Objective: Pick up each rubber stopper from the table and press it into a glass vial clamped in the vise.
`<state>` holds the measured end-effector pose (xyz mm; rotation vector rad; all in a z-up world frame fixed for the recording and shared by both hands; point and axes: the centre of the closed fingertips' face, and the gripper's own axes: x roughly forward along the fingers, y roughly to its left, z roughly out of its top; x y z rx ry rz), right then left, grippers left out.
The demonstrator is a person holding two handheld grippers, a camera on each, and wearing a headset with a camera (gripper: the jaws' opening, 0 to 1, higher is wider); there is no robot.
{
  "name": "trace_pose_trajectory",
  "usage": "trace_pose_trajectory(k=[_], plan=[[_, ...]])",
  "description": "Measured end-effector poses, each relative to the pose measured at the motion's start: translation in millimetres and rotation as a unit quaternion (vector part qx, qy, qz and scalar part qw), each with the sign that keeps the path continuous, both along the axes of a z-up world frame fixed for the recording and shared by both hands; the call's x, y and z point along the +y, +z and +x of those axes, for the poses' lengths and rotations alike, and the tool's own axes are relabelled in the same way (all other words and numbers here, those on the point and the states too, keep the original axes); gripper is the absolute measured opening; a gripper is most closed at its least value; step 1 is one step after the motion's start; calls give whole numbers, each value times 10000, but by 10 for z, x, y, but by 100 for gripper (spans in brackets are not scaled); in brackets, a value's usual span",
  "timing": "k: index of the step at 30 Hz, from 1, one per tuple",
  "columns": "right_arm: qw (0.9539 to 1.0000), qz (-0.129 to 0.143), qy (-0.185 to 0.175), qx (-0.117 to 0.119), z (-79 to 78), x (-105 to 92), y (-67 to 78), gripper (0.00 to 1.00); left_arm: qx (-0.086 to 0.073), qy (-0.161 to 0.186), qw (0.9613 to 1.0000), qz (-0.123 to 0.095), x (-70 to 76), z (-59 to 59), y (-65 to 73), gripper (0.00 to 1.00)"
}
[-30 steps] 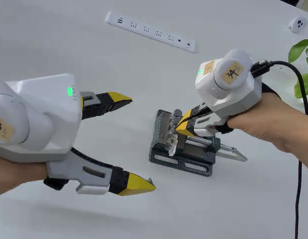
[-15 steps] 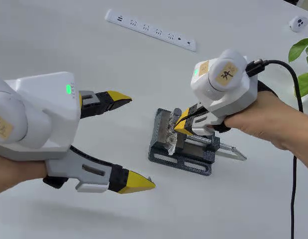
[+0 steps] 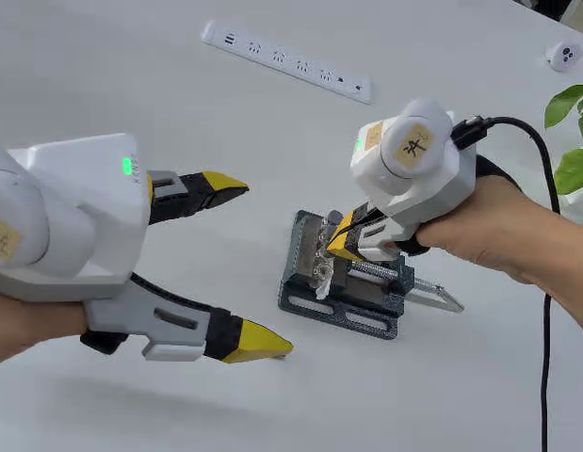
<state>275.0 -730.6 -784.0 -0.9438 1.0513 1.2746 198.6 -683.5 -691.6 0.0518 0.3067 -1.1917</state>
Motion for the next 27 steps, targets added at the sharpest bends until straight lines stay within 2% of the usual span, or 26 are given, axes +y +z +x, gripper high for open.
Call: trace_pose_trajectory(k=[6,10,19,27], plan=[[9999,-54,-99,99,6,3,-13,0,-11,17,10000,-27,5,9,25,89],[9998,-147,-103,76,9,0,-23,0,-13,23,10000,-22,8,13,30,89],[9998,-116,-149,56,15,-19,-33,0,-27,6,10000,-25,6,19,34,88],[9997,-217,22,-77,3,-11,-51,0,-44,2,10000,-28,-22,29,54,88]])
